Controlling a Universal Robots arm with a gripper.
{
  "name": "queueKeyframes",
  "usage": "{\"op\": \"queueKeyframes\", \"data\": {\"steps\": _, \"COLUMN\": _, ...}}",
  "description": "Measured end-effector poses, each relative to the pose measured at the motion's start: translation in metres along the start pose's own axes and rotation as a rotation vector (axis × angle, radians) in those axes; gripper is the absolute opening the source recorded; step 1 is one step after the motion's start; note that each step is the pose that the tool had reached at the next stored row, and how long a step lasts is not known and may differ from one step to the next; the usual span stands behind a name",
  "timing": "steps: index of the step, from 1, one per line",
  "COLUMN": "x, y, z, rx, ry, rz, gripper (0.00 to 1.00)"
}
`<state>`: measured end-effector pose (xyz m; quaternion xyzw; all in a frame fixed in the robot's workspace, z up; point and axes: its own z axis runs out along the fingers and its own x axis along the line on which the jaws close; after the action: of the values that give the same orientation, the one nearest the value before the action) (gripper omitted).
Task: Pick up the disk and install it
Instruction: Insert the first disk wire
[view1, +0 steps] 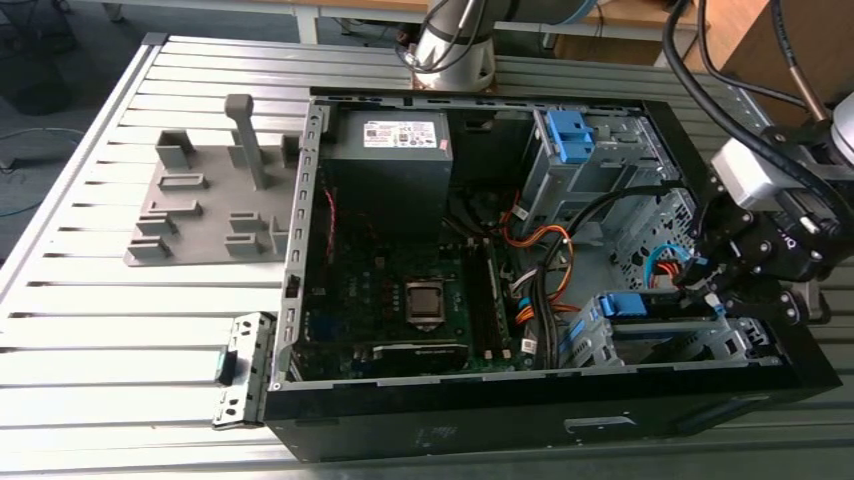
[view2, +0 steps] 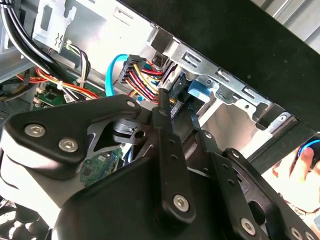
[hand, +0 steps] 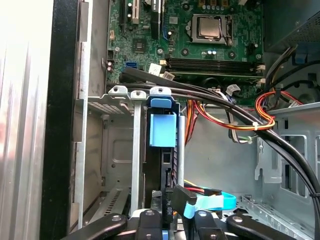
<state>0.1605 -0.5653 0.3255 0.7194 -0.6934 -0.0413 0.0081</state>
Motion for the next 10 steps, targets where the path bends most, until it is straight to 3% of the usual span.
{"op": "queueKeyframes", "data": {"steps": 5, "x": -0.0007, "y": 0.0009, "z": -0.0130, "rx": 0.0001, "ry": -0.0042, "rz": 0.000, "gripper": 0.30}}
{"op": "queueKeyframes", "data": {"steps": 10, "x": -0.0009, "y": 0.0009, "z": -0.0143, "rx": -0.0004, "ry": -0.0110, "rz": -0.001, "gripper": 0.30}}
